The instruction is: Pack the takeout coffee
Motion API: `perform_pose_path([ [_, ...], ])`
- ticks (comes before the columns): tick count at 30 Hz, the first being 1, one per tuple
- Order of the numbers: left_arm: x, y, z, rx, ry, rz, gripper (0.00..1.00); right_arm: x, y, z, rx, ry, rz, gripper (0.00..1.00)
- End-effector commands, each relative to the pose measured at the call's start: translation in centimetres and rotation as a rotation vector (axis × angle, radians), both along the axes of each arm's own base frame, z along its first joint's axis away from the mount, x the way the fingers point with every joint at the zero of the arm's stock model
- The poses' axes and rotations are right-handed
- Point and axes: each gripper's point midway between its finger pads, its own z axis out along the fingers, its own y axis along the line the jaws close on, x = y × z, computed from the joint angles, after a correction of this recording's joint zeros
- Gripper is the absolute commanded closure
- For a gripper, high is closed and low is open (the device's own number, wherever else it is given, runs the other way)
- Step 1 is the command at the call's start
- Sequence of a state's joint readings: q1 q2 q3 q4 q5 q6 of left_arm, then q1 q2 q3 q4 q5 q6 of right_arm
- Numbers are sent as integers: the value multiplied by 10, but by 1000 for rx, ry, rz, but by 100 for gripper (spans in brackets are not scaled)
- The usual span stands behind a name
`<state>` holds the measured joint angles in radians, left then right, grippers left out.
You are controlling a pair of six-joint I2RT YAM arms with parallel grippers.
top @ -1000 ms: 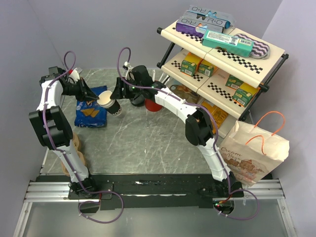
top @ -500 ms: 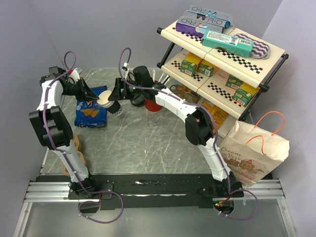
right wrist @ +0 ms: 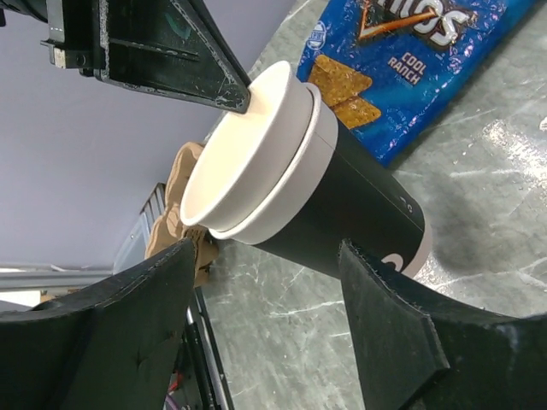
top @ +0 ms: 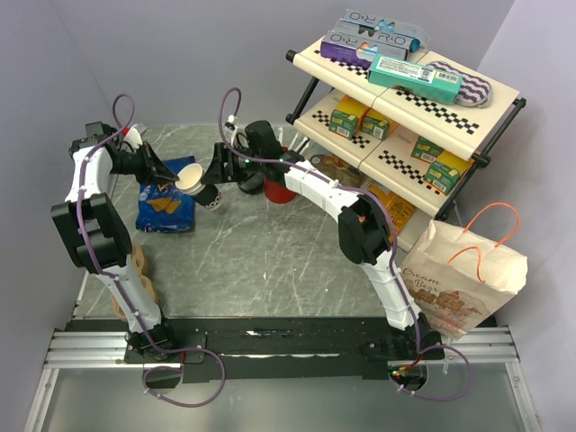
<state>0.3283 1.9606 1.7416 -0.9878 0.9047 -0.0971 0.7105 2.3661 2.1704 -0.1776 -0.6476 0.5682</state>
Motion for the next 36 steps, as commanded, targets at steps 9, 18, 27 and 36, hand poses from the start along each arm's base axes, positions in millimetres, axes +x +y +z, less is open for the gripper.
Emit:
perform_pose_path([
  [9,-8,-10,33,-68,-75,-23,99,7,-2,30,27,-64,-35,25],
  [18,-10,-10,32,-68,-71,-26,99,16,-7,-1,-71,-32,-94,25],
  [27,-9,-8,27,-61,-56,-25,99,28,-22,-57,-238,-14,-168,27],
  [36,-6,-4,21,-25,-49,-10,99,24,-20,-46,-220,-50,-134,28],
])
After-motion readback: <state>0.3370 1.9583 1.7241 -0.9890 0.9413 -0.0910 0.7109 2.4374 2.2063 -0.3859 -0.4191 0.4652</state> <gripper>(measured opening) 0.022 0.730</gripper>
